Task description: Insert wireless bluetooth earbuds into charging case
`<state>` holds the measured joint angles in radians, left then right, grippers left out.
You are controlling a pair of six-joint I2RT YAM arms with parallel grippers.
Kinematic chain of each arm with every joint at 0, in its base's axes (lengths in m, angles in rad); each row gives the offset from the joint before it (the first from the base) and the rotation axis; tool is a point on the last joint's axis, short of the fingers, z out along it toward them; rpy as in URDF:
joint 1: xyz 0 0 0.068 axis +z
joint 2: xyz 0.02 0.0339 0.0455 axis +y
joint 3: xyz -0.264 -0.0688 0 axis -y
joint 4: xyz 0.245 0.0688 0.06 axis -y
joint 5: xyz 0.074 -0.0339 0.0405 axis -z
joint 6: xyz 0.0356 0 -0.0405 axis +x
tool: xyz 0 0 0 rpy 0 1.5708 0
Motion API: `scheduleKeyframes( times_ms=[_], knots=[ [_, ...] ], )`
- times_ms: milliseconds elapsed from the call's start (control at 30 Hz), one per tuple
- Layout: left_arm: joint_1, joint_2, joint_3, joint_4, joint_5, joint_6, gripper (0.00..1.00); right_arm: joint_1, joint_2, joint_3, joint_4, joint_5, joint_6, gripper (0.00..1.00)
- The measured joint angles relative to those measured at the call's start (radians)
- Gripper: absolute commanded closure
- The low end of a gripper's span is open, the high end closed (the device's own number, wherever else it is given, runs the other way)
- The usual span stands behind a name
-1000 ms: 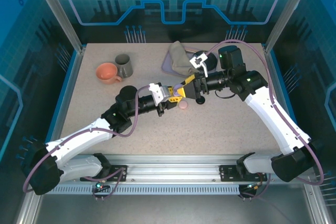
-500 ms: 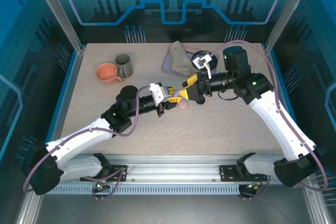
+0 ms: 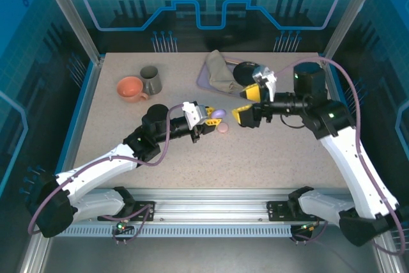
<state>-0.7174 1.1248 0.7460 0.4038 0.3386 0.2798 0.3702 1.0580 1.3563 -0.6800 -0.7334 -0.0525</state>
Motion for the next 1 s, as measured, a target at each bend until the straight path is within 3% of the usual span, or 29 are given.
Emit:
scheduleKeyframes(
  times_ms=[167, 300, 467, 667, 1000],
  knots=[
    [0.000, 0.000, 0.000, -0.006, 0.026, 0.017, 1.00, 0.002, -0.131, -0.095, -0.009, 0.000, -0.269, 0.12],
    [0.000, -0.001, 0.000, -0.008, 0.053, 0.034, 1.00, 0.025, -0.142, -0.113, -0.052, 0.006, -0.494, 0.14],
    [0.000, -0.008, 0.000, -0.016, 0.076, 0.045, 1.00, 0.081, -0.078, -0.109, -0.079, 0.053, -0.663, 0.28],
    [0.000, -0.008, 0.000, -0.032, 0.090, 0.064, 1.00, 0.147, 0.010, -0.096, -0.079, 0.125, -0.737, 0.33],
    [0.000, -0.008, 0.000, -0.043, 0.105, 0.071, 1.00, 0.154, 0.097, -0.056, -0.055, 0.126, -0.733, 0.42]
  ],
)
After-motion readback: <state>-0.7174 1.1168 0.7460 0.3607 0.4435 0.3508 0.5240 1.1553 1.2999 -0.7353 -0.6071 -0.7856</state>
